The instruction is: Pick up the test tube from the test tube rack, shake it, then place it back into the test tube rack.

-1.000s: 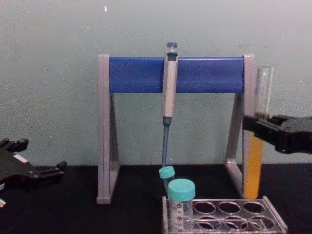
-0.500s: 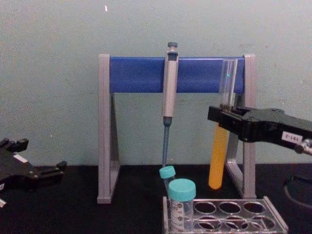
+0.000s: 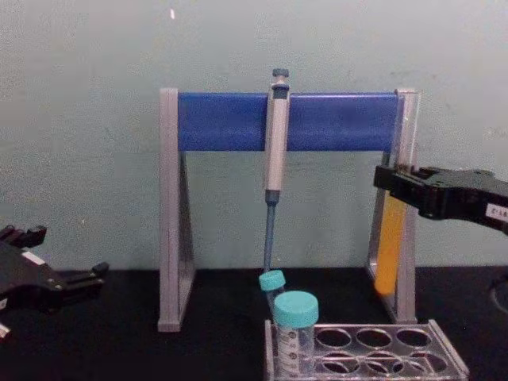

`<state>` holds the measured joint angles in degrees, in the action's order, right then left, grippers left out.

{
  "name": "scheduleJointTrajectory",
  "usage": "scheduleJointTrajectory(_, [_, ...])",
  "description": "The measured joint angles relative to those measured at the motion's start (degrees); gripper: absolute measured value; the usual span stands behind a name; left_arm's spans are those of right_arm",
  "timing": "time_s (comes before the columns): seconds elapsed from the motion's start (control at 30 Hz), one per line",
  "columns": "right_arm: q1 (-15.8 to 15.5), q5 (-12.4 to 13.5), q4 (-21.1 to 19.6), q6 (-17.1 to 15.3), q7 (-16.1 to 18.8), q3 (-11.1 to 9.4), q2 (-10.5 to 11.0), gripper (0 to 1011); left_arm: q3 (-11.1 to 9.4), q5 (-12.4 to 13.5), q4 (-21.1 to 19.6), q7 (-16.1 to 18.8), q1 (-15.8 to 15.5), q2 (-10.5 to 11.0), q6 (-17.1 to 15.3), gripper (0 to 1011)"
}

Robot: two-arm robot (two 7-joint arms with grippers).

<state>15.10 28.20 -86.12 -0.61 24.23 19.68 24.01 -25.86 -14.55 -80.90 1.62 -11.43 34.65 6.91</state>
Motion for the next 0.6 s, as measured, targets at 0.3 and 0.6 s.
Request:
scheduleJointTrajectory(0.3, [-0.26, -0.15, -0.21, -0.10, -0.09, -0.37, 0.11, 230, 0.00, 0.00, 0.00, 0.00, 0.00, 0.00, 0.00, 1001])
scheduleJointTrajectory(0.6, [-0.17, -0.36, -0.19, -0.16, 0.22, -0.34, 0.03, 230, 0.00, 0.00, 0.00, 0.00, 0.00, 0.00, 0.00, 1001])
